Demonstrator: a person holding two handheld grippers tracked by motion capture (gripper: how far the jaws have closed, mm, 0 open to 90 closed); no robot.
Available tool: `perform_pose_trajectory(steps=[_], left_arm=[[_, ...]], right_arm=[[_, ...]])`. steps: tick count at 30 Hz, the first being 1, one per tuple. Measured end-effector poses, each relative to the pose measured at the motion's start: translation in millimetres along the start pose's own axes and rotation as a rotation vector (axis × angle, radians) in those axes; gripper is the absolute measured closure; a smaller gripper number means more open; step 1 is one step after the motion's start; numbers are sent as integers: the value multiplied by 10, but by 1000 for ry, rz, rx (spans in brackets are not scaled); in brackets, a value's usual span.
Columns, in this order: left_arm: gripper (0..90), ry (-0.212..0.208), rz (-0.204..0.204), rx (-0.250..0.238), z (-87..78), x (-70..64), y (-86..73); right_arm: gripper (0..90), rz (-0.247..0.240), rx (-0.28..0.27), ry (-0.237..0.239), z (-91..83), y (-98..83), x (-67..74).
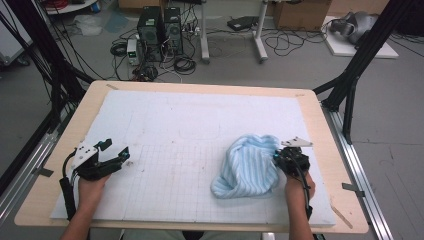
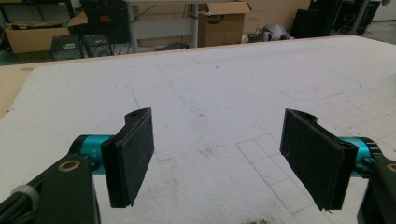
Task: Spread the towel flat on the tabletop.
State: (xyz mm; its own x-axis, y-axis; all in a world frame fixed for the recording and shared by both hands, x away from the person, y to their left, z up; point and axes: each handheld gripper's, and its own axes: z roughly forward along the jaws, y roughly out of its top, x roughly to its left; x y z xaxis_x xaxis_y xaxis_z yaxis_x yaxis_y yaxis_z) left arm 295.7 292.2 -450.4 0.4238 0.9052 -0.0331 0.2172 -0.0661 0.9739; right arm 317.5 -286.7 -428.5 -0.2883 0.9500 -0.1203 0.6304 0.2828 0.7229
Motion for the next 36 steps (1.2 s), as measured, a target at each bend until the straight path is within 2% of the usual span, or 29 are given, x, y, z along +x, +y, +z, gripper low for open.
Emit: perform_pose_trajectory(steps=[3, 5, 6, 8, 10, 12, 13, 15, 16, 17, 18, 20, 22, 24, 26, 31, 33, 35, 36], left_arm=[[263, -1, -3, 1, -1, 6, 0], [262, 0, -3, 1, -1, 6, 0], [263, 0, -1, 2, -2, 5, 0], [263, 2, -2, 1, -1, 1, -1], [263, 1, -2, 2, -2, 2, 0], [263, 1, -6, 0, -3, 5, -1], [263, 0, -8, -2, -2, 7, -1], [263, 0, -12, -2, -3, 10, -2], [262, 0, -12, -3, -3, 11, -2], [262, -1, -14, -4, -4, 10, -2], [262, -1, -14, -7, -5, 8, -3], [262, -2, -10, -6, -6, 10, -3], [263, -4, -13, -5, -7, 11, -2], [262, -4, -16, -6, -7, 14, -3], [262, -4, -17, -7, -7, 14, -3], [263, -2, -12, -7, -7, 10, -4], [263, -1, -12, -8, -9, 10, -4], [263, 0, -10, -8, -9, 8, -4], [263, 1, -9, -8, -10, 8, -3]], right_arm=[[792, 39, 0, -22, -59, -121, -141], [677, 56, -29, -9, -128, -135, -188], [660, 65, -54, 6, -173, -118, -194], [534, 55, -110, 32, -267, -35, -157], [445, 39, -159, 92, -343, 98, -72], [385, -9, -199, 197, -394, 256, 78], [362, -57, -222, 236, -419, 336, 178], [347, -127, -244, 377, -451, 485, 404], [347, -170, -242, 419, -463, 543, 533], [349, -222, -229, 470, -456, 591, 659], [349, -273, -212, 498, -435, 622, 783], [355, -377, -146, 520, -358, 643, 1019], [368, -466, -80, 537, -230, 616, 1197], [389, -511, -27, 559, -121, 568, 1280], [403, -536, 26, 564, -45, 503, 1312], [429, -499, 78, 639, 30, 326, 1308], [467, -514, 107, 635, 70, 253, 1326], [561, -509, 86, 644, 76, 217, 1336], [639, -500, 83, 651, 77, 213, 1345]])
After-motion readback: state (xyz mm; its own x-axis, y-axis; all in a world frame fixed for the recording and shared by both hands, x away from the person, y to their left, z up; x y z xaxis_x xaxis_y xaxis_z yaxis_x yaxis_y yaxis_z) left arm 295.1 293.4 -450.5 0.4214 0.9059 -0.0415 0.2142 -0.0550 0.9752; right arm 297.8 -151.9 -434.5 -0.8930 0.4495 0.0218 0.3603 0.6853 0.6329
